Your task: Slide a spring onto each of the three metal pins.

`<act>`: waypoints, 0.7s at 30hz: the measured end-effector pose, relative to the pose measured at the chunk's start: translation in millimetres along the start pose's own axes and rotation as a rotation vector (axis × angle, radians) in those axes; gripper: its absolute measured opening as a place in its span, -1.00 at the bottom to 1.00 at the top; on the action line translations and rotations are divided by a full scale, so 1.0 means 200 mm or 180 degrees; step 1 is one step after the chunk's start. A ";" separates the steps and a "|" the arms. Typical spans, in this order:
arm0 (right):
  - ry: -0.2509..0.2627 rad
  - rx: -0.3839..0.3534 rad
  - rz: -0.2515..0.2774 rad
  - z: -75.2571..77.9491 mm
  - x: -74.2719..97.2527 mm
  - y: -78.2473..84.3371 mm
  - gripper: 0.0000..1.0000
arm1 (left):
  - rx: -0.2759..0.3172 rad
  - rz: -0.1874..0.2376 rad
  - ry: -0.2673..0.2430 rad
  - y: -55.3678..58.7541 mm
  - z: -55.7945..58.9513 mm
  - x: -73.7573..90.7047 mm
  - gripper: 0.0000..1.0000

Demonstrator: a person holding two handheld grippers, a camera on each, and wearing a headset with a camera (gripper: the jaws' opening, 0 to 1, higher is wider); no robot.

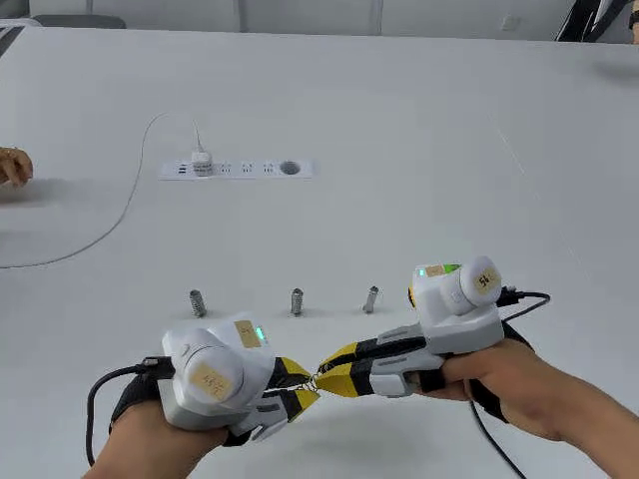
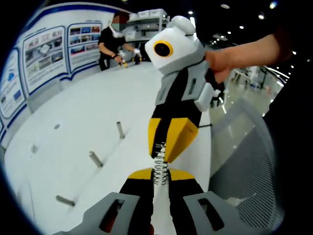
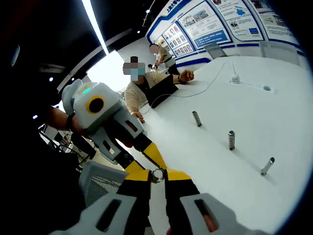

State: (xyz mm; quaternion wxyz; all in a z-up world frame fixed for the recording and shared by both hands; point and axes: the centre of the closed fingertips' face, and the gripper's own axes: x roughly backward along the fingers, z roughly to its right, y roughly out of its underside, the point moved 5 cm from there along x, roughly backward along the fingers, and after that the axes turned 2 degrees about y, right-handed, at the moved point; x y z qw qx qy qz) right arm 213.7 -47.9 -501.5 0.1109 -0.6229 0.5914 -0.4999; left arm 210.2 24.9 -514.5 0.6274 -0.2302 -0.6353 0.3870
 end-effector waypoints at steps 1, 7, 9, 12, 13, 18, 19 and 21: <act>-0.0003 0.0049 -0.0031 0.00 0.00 -0.01 -0.76 | 0.0001 0.0019 -0.0004 -0.01 0.00 0.00 -0.80; -0.0008 0.0246 -0.0150 0.00 0.01 -0.06 -0.76 | 0.0049 0.0118 -0.0034 -0.03 -0.02 0.02 -0.80; -0.0022 0.0340 -0.0207 0.00 0.01 -0.07 -0.76 | 0.0065 0.0144 -0.0035 -0.03 -0.03 0.02 -0.80; -0.0029 0.0464 -0.0313 0.00 0.01 -0.09 -0.75 | 0.0066 0.0194 -0.0041 -0.05 -0.03 0.03 -0.80; -0.0044 0.0520 -0.0355 0.00 0.02 -0.09 -0.75 | 0.0069 0.0223 -0.0038 -0.06 -0.03 0.04 -0.80; -0.0108 0.0746 -0.0523 -0.01 0.03 -0.12 -0.73 | 0.0005 0.0268 -0.0010 -0.09 -0.03 0.04 -0.80; -0.0119 0.0792 -0.0556 -0.01 0.04 -0.12 -0.73 | -0.0004 0.0281 -0.0007 -0.10 -0.04 0.04 -0.80; -0.0138 0.0898 -0.0634 -0.01 0.05 -0.13 -0.73 | -0.0032 0.0303 -0.0001 -0.12 -0.04 0.04 -0.80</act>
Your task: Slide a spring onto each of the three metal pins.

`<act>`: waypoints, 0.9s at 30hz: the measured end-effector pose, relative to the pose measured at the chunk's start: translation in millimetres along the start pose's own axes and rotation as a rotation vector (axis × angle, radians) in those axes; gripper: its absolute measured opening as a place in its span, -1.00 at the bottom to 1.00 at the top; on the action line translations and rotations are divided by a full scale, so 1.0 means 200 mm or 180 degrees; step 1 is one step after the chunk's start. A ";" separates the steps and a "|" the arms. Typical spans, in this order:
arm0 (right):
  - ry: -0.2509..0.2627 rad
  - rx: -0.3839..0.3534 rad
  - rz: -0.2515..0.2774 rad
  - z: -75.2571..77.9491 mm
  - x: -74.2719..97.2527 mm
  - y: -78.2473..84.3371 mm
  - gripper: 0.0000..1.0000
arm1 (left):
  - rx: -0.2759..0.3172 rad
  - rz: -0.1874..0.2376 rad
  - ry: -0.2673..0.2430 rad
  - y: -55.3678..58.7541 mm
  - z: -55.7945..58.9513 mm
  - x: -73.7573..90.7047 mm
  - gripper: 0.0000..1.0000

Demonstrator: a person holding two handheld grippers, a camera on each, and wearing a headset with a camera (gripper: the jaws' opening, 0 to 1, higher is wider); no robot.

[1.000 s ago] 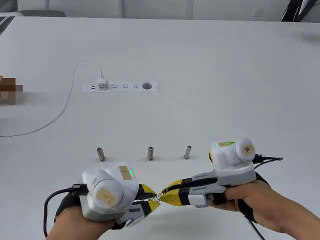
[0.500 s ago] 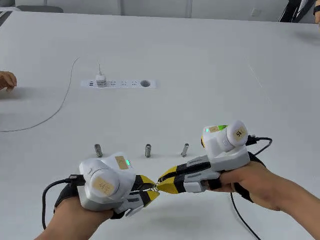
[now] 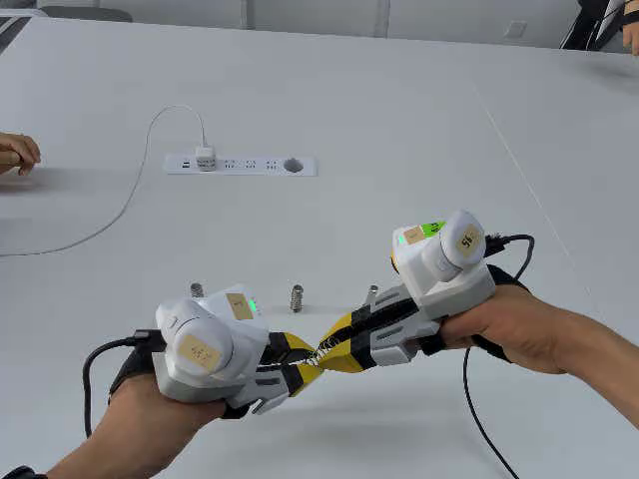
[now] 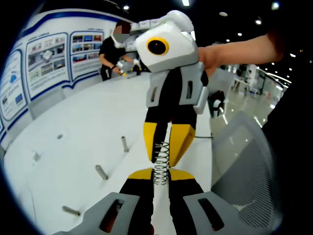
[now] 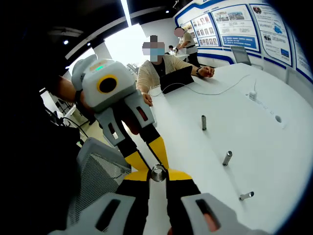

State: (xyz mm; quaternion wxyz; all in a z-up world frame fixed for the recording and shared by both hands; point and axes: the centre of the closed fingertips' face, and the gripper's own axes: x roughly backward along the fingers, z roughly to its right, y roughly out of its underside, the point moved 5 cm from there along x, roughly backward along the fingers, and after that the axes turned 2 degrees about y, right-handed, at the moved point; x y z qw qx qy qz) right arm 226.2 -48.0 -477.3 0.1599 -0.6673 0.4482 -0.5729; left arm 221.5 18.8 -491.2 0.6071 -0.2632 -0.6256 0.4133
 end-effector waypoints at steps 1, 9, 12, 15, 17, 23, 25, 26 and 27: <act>-0.0001 0.0037 -0.0023 0.00 0.01 0.00 -0.73 | -0.0010 0.0010 0.0004 -0.01 0.00 0.00 -0.80; -0.0046 0.0286 -0.0161 0.00 0.04 -0.03 -0.73 | -0.0078 0.0071 0.0059 -0.05 0.00 0.00 -0.80; -0.0080 0.0387 -0.0236 0.00 0.04 -0.03 -0.73 | -0.0092 0.0080 0.0087 -0.06 0.01 0.00 -0.80; -0.0127 0.0471 -0.0258 -0.01 0.04 -0.03 -0.73 | -0.0136 0.0071 0.0108 -0.06 0.02 0.00 -0.80; -0.0163 0.0510 -0.0268 -0.02 0.04 -0.03 -0.74 | -0.0147 0.0072 0.0126 -0.06 0.02 0.00 -0.80; -0.0210 0.0690 -0.0315 -0.04 0.05 -0.05 -0.75 | -0.0149 0.0104 0.0185 -0.07 0.03 0.00 -0.81; -0.0213 0.0746 -0.0341 -0.04 0.05 -0.05 -0.75 | -0.0145 0.0114 0.0203 -0.07 0.03 0.01 -0.81; -0.0215 0.0774 -0.0355 -0.04 0.05 -0.05 -0.75 | -0.0151 0.0117 0.0210 -0.07 0.03 0.01 -0.80; -0.0229 0.0791 -0.0379 -0.04 0.05 -0.05 -0.75 | -0.0150 0.0119 0.0233 -0.07 0.03 0.00 -0.80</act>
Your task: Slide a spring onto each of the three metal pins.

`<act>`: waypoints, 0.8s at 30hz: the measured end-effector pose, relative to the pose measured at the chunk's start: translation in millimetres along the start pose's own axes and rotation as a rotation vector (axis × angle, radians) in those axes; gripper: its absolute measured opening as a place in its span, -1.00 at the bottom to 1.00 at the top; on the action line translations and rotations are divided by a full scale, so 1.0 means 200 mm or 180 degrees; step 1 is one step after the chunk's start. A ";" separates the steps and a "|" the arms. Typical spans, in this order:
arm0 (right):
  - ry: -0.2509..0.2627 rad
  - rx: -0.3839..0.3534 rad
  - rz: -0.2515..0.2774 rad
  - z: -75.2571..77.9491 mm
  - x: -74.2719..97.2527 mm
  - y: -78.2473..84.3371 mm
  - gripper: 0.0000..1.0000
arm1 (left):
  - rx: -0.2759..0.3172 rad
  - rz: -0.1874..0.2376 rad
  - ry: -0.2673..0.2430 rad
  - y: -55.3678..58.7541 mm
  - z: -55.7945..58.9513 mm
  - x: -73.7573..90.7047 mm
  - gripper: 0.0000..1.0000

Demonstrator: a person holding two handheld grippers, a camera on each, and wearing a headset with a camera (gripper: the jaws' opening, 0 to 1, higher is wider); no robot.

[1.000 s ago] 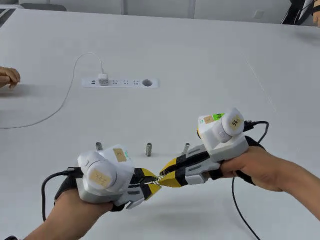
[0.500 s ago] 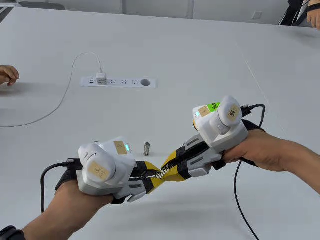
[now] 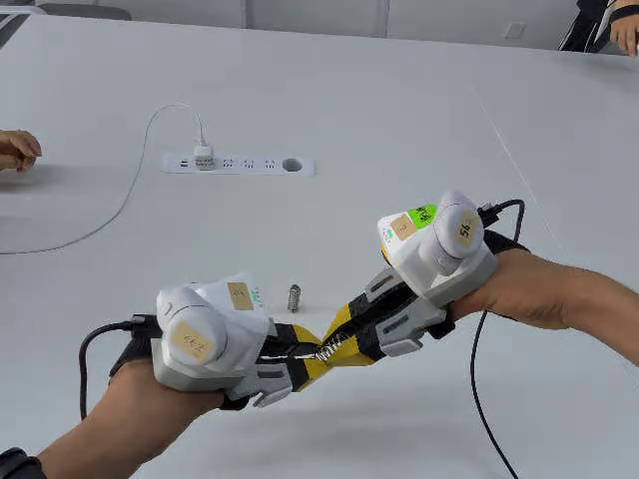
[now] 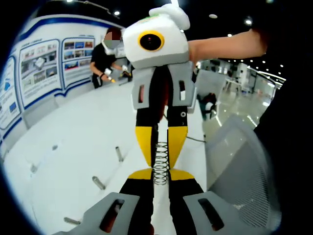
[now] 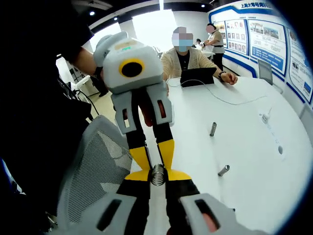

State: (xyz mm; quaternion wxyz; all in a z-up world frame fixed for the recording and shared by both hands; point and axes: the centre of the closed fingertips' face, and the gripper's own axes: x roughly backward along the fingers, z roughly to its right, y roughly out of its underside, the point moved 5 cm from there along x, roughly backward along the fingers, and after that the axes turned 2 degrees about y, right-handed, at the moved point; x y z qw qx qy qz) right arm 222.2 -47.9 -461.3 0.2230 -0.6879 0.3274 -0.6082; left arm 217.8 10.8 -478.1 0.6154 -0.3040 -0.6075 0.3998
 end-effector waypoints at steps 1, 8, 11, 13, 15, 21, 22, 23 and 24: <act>-0.0008 0.0020 -0.0019 0.00 0.00 0.00 -0.76 | 0.0003 0.0000 0.0013 0.00 0.00 0.00 -0.80; -0.0033 0.0061 -0.0116 -0.01 -0.01 0.02 -0.76 | -0.0013 -0.0006 0.0046 0.02 0.02 -0.03 -0.79; -0.0026 0.0048 -0.0126 -0.01 -0.02 0.03 -0.76 | 0.0018 0.0004 0.0042 0.03 0.02 -0.03 -0.79; -0.0012 0.0032 -0.0131 -0.01 -0.02 0.04 -0.76 | 0.0023 0.0007 0.0026 0.03 0.02 -0.04 -0.78; -0.0009 0.0012 -0.0143 0.00 -0.02 0.04 -0.76 | 0.0055 0.0013 0.0025 0.04 0.02 -0.04 -0.78; 0.0075 -0.0027 -0.0205 0.03 -0.01 0.07 -0.76 | 0.0118 -0.0025 -0.0029 0.08 0.00 -0.04 -0.77; 0.0080 -0.0038 -0.0214 0.03 -0.01 0.08 -0.76 | 0.0143 -0.0024 -0.0037 0.09 0.00 -0.04 -0.76; 0.0096 -0.0052 -0.0220 0.04 0.00 0.09 -0.76 | 0.0167 -0.0032 -0.0040 0.10 -0.01 -0.04 -0.76; 0.0113 -0.0069 -0.0219 0.05 0.00 0.10 -0.76 | 0.0175 -0.0040 -0.0046 0.11 -0.01 -0.04 -0.76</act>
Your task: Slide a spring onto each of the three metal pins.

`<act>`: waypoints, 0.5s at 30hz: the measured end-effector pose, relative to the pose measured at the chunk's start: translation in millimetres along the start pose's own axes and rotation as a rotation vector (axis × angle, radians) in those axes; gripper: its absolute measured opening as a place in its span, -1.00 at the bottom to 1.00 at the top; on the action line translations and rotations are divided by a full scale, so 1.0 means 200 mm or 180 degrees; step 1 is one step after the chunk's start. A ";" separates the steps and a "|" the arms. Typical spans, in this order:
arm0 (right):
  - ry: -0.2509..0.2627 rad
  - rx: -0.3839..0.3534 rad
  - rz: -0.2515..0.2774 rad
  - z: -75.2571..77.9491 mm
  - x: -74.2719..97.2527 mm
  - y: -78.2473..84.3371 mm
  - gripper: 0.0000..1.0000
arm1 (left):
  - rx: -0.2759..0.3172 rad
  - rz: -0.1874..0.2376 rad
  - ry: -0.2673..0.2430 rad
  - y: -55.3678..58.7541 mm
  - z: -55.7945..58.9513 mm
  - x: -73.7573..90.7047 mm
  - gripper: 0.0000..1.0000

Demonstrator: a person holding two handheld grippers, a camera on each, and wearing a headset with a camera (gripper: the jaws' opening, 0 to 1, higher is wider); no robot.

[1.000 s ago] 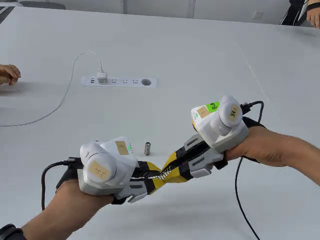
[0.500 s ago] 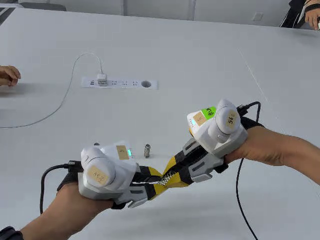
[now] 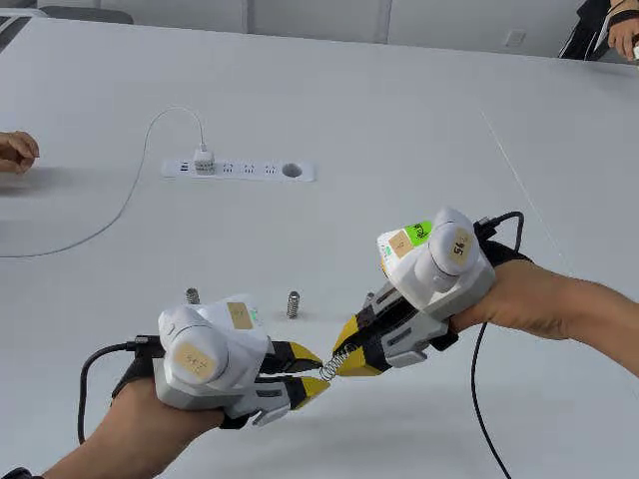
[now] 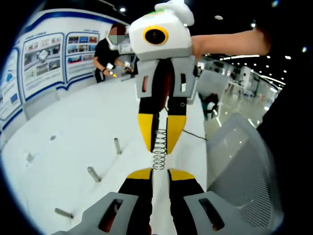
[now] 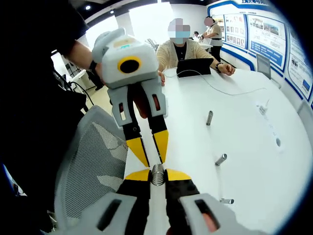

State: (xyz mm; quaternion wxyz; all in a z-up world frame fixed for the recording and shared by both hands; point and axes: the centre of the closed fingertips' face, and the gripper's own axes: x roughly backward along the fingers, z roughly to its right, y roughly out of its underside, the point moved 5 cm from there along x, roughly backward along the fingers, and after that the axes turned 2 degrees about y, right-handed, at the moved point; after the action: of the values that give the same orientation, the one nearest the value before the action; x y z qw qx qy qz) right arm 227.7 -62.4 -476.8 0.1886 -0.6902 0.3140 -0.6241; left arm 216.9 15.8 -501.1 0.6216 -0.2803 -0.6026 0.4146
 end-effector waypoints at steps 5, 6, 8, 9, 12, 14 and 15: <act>0.0073 -0.0093 -0.0007 0.02 0.02 0.03 -0.76 | 0.0070 -0.0037 -0.0041 0.05 0.00 0.01 -0.75; 0.0088 -0.0115 -0.0032 0.03 0.02 0.05 -0.76 | 0.0083 -0.0044 -0.0049 0.05 0.00 0.01 -0.75; 0.0114 -0.0115 -0.0065 0.04 0.02 0.06 -0.76 | 0.0107 -0.0046 -0.0061 0.06 0.00 0.01 -0.74; 0.0141 -0.0129 -0.0089 0.04 0.02 0.08 -0.76 | 0.0122 -0.0053 -0.0070 0.07 0.00 0.01 -0.74; 0.0198 -0.0183 -0.0135 0.06 0.03 0.12 -0.76 | 0.0149 -0.0073 -0.0102 0.09 -0.01 0.01 -0.73; 0.0259 -0.0231 -0.0176 0.08 0.04 0.15 -0.76 | 0.0179 -0.0076 -0.0120 0.10 -0.01 0.01 -0.72; 0.0285 -0.0261 -0.0188 0.09 0.04 0.16 -0.76 | 0.0192 -0.0076 -0.0134 0.11 -0.02 0.01 -0.72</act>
State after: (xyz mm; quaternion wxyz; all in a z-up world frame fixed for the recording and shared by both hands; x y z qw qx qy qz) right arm 239.3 -93.3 -494.0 0.1274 -0.6777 0.3269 -0.6462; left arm 215.8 30.0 -519.0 0.6218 -0.2455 -0.6061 0.4309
